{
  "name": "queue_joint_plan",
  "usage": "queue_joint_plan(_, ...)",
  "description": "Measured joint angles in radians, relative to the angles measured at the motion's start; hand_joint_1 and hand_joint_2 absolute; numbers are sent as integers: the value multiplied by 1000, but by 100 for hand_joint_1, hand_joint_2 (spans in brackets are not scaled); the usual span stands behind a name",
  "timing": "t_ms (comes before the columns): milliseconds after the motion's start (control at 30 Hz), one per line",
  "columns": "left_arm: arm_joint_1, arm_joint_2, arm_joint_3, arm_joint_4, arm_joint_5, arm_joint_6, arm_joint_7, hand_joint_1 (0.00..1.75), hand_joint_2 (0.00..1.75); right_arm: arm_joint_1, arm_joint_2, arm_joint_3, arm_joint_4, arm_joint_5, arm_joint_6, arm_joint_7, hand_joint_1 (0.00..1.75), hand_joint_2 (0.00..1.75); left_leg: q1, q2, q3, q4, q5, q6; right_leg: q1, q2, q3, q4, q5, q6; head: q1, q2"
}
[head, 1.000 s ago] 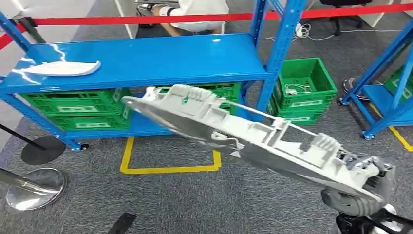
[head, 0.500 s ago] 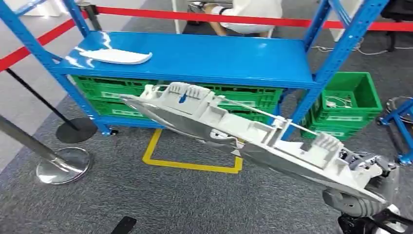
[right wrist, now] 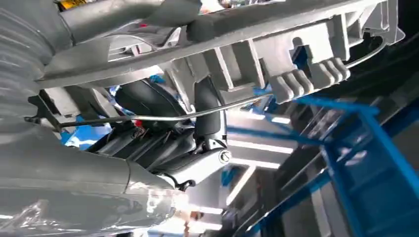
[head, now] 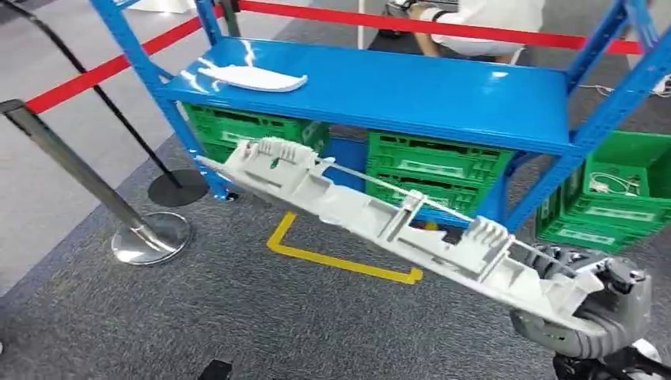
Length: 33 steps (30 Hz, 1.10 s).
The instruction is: Take the parts from the cabinet and place them on the table.
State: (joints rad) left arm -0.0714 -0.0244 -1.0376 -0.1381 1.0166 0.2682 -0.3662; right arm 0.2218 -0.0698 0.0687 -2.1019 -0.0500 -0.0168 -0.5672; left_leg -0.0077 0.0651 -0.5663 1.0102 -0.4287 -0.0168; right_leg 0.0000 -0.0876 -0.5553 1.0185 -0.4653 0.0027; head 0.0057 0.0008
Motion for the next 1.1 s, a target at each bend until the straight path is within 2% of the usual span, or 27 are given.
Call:
queue_joint_plan(33,-6,0,1,0,3,6,0,0,175,10,-2,-2,-10,0,-1,-3,175,175,-8,16,10,-32,-9,3,10,-12,-4,6,-4,6,-1,0)
queue_joint_plan(133,-6,0,6,0,14,30,-1,0,175,27,-7,-13,-25,-6,-8,-11,175,175,-11,-21,-4,-31,-3,13,6,-46,3,-4,-2,17,1,0)
queue_joint_plan(167,-4,0,6,0,17,30,-1,0,175,31,-9,-19,-29,-13,-8,-14,175,175,-5,-34,1,-39,4,21,6,-46,6,-2,-5,24,-2,0)
queue_joint_plan(200,-2,-2,7,0,21,30,1,0,175,33,-13,-27,-31,-17,-6,-17,175,175,1,-41,0,-40,8,24,2,10,-6,15,-19,33,2,0)
queue_joint_plan(233,-3,-2,7,0,23,29,3,0,175,37,-14,-33,-33,-23,-5,-21,175,175,4,-50,-1,-40,11,29,0,56,-24,60,-52,37,4,0)
queue_joint_plan(267,-5,-3,7,0,24,28,3,0,175,42,-14,-40,-33,-27,-1,-23,175,175,4,-62,-4,-40,13,31,-2,78,-58,141,-95,40,5,0)
queue_joint_plan(300,-7,-6,7,0,24,27,4,0,175,44,-14,-46,-33,-29,3,-24,175,175,4,-75,-6,-40,14,32,-2,85,-99,232,-136,42,5,0)
queue_joint_plan(333,-7,-6,8,0,26,27,4,0,175,46,-14,-51,-32,-29,4,-24,175,175,4,-88,-8,-40,16,33,-2,86,-133,301,-159,43,5,0)
queue_joint_plan(367,-5,-6,8,0,27,27,5,0,175,48,-15,-55,-32,-29,6,-24,175,175,4,-102,-9,-40,17,33,-2,86,-145,322,-155,43,5,0)
queue_joint_plan(400,-4,-6,8,0,27,27,6,0,175,51,-15,-56,-32,-29,6,-24,175,175,6,-117,-9,-39,18,31,-3,86,-132,292,-128,43,5,0)
queue_joint_plan(433,-4,-6,8,0,28,27,7,0,175,53,-16,-57,-32,-29,7,-25,175,175,8,-131,-8,-38,19,29,-5,88,-99,223,-85,44,4,0)
queue_joint_plan(467,-4,-7,8,0,28,27,7,0,175,53,-16,-58,-33,-29,7,-25,175,175,11,-147,-7,-37,20,25,-10,102,-50,122,-34,46,5,0)
queue_joint_plan(500,-5,-8,8,0,28,26,7,0,175,53,-16,-59,-32,-29,6,-25,175,175,13,-162,-9,-35,20,19,-21,154,-3,25,2,54,6,0)
queue_joint_plan(533,-7,-6,8,0,28,27,7,0,175,54,-16,-60,-32,-29,6,-25,175,175,9,-173,-17,-29,22,11,-26,208,6,1,-20,56,6,0)
queue_joint_plan(567,-9,-6,8,0,28,26,7,0,175,57,-16,-62,-33,-31,6,-27,175,175,11,-189,-27,-27,27,5,-26,192,12,2,-15,45,4,0)
queue_joint_plan(633,-4,-6,8,0,28,27,7,0,175,58,-16,-64,-33,-30,6,-27,175,175,18,-211,-36,-33,39,-10,-18,170,5,8,-11,35,5,0)
queue_joint_plan(667,-2,-4,8,0,28,27,7,0,175,58,-16,-64,-33,-30,6,-27,175,175,19,-224,-39,-33,41,-15,-20,155,6,5,-7,27,5,0)
queue_joint_plan(700,0,-4,8,0,29,27,7,0,175,55,-17,-66,-34,-30,6,-27,175,175,15,-180,-43,-24,32,-17,-22,138,8,2,-4,18,6,0)
queue_joint_plan(733,-2,-6,8,0,28,27,7,0,175,58,-17,-67,-35,-30,6,-28,175,175,9,-117,-64,15,2,-22,-21,125,8,1,-5,8,-7,0)
queue_joint_plan(767,-5,-6,8,0,29,27,7,0,175,60,-17,-68,-37,-31,6,-29,175,175,10,-90,-99,88,-39,-26,-19,109,7,1,-6,5,-9,0)
queue_joint_plan(833,-8,-6,9,0,28,27,7,0,175,60,-17,-71,-37,-30,6,-29,175,175,12,-76,-180,262,-111,-29,-17,75,4,1,-7,3,-9,0)
queue_joint_plan(867,-7,-6,9,0,28,27,7,0,175,60,-17,-72,-37,-30,6,-29,175,175,12,-76,-198,303,-118,-30,-17,58,4,1,-7,3,-9,0)
queue_joint_plan(900,-5,-6,9,0,28,27,7,0,175,60,-17,-73,-37,-30,6,-29,175,175,13,-75,-187,291,-101,-30,-16,44,4,1,-7,3,-9,0)
queue_joint_plan(967,-4,-6,9,0,28,27,7,0,175,59,-17,-73,-37,-30,6,-29,175,175,12,-63,-106,148,-27,-24,-15,18,6,2,-8,4,-9,0)
queue_joint_plan(1000,-5,-6,9,0,28,27,7,0,175,58,-17,-73,-38,-30,6,-29,175,175,9,-34,-53,58,5,-18,-14,7,9,2,-9,6,-9,0)
queue_joint_plan(1033,-7,-6,10,0,29,27,7,0,175,59,-17,-73,-38,-30,7,-29,175,175,1,26,-12,-7,11,-13,-7,-3,10,2,-13,11,-10,0)
queue_joint_plan(1100,-14,-6,16,0,41,30,8,0,175,59,-17,-74,-38,-29,11,-30,175,175,-2,3,-19,-21,10,0,-3,-24,10,4,-15,22,-5,0)
